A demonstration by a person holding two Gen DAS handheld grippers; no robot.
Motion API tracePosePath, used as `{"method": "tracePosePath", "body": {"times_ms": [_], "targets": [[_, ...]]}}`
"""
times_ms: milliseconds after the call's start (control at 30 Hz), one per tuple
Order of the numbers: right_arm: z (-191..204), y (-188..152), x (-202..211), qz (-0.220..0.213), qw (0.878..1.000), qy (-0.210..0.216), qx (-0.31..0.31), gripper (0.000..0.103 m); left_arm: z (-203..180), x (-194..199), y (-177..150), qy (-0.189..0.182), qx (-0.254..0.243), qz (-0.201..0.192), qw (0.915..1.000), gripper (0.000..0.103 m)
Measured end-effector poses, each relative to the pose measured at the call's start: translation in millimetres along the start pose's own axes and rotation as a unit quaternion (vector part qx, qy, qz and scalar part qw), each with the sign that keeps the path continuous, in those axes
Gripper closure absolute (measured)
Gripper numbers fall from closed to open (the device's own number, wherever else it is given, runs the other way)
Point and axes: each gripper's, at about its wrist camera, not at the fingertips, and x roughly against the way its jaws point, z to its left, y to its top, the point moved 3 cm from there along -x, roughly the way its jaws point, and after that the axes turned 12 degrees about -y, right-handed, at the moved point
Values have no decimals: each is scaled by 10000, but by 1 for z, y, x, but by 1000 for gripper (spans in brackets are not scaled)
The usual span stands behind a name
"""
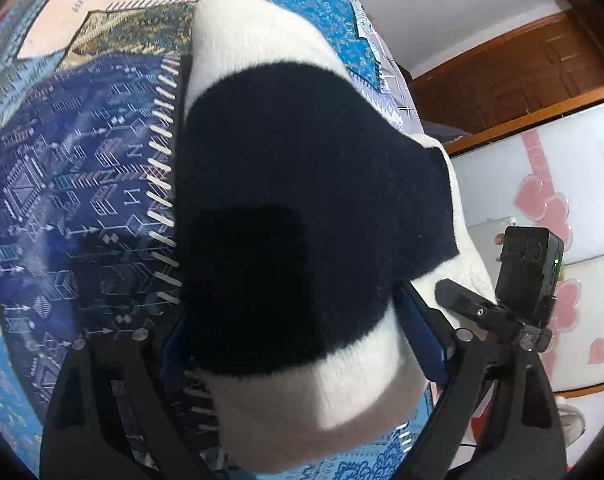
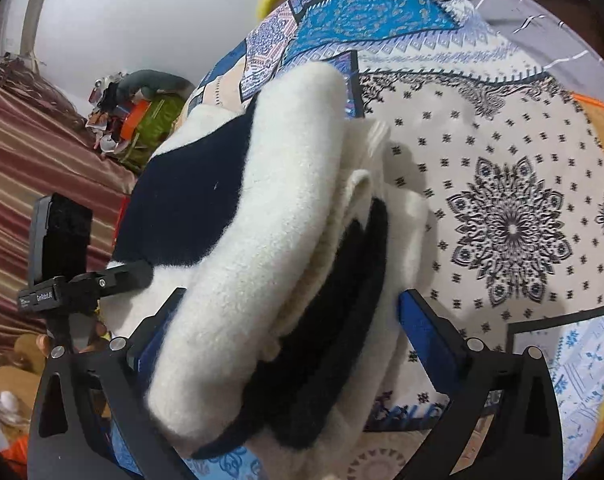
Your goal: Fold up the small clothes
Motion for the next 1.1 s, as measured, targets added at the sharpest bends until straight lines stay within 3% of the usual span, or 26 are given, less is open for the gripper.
{"method": "tracePosePath", "body": {"times_ms": [133, 300, 467, 733, 867, 1100], "targets": [[4, 2, 0, 18, 9999, 105, -46, 12, -2, 3, 1, -115, 62, -81, 9999, 20], [12, 5, 8, -61, 9999, 152, 31, 41, -12, 18, 1, -109, -126, -244, 9996, 33], [28, 10, 22, -260, 9993, 67, 266, 61, -30, 39, 4, -45, -417, -470, 9980, 40], [76, 20, 39, -593, 9950, 231, 768, 64, -42, 106, 2, 7, -774, -953, 9924, 41], [103, 22, 30, -570, 9929, 308, 993, 64, -25, 133, -8, 90, -651, -1064, 9921, 40], [137, 15, -10, -263, 9906, 258, 1317, 64, 22, 144, -26, 136, -178, -1087, 9938, 40]]}}
